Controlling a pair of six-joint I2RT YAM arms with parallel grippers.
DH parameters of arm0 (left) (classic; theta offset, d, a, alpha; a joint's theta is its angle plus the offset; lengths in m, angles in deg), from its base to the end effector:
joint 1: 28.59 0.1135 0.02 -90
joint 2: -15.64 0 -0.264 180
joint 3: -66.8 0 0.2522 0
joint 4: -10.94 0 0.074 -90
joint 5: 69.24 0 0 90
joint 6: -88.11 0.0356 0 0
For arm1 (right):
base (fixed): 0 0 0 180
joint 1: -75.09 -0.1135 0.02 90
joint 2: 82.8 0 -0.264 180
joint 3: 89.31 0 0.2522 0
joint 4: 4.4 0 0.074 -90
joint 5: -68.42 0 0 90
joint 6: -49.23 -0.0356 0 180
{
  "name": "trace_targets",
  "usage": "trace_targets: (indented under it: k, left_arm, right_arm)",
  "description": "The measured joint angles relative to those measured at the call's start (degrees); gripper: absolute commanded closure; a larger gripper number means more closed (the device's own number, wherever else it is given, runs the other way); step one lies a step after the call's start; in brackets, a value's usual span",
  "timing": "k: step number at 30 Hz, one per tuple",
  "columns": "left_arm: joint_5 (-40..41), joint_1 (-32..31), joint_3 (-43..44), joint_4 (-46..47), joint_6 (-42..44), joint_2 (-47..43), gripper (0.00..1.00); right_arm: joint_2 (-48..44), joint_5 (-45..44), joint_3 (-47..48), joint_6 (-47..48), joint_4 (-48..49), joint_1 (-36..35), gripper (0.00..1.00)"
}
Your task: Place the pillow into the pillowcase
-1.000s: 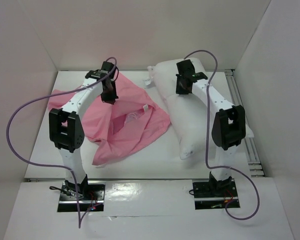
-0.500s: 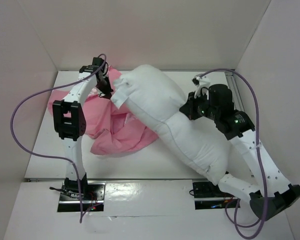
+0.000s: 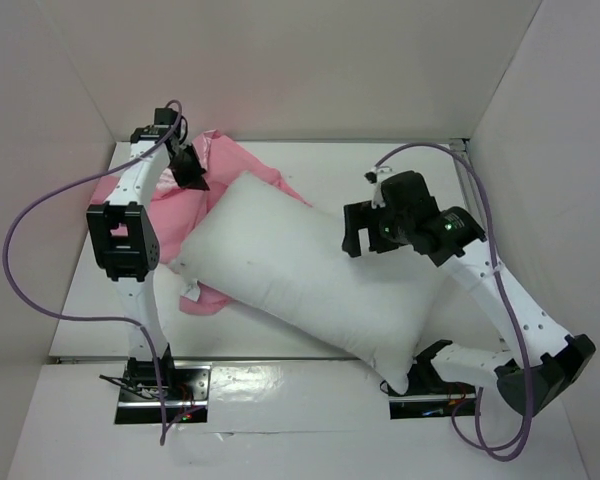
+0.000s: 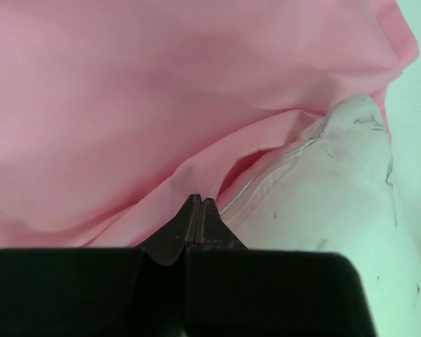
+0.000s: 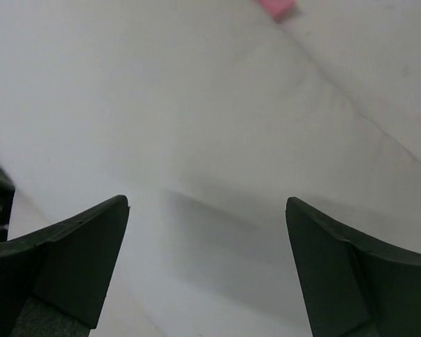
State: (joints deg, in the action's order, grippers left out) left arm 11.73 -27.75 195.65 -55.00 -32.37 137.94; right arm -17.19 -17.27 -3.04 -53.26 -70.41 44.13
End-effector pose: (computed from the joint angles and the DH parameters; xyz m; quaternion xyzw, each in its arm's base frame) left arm 0.4672 0.0013 0.2715 -0.2395 0.9315 -0.1407 0.2350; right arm 0.1906 0.1175 0.3650 -0.1624 0.9101 0.1728 0.3398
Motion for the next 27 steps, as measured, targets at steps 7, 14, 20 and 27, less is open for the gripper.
trace_targets:
  k: [7,14,20,27]
  left_arm:
    - [-0.28,0.11,-2.03,0.96,0.04,-2.51,1.00]
    - [-0.94,0.11,-3.54,1.75,0.04,-2.86,1.00]
    - [-0.76,0.15,-3.87,2.08,0.07,-3.50,1.00]
    - [-0.68,1.73,-3.87,2.05,0.00,-5.99,1.00]
  right_arm:
    - [-0.11,-5.90,-3.17,-11.72,-7.15,3.89,0.00]
    - [-3.72,1.05,-19.15,-19.85,0.11,4.48,1.00]
    - [6.62,-10.54,-4.33,-17.16,-1.55,9.97,1.00]
    - [6.29,-18.99,-0.87,-11.52,-5.86,18.67,1.00]
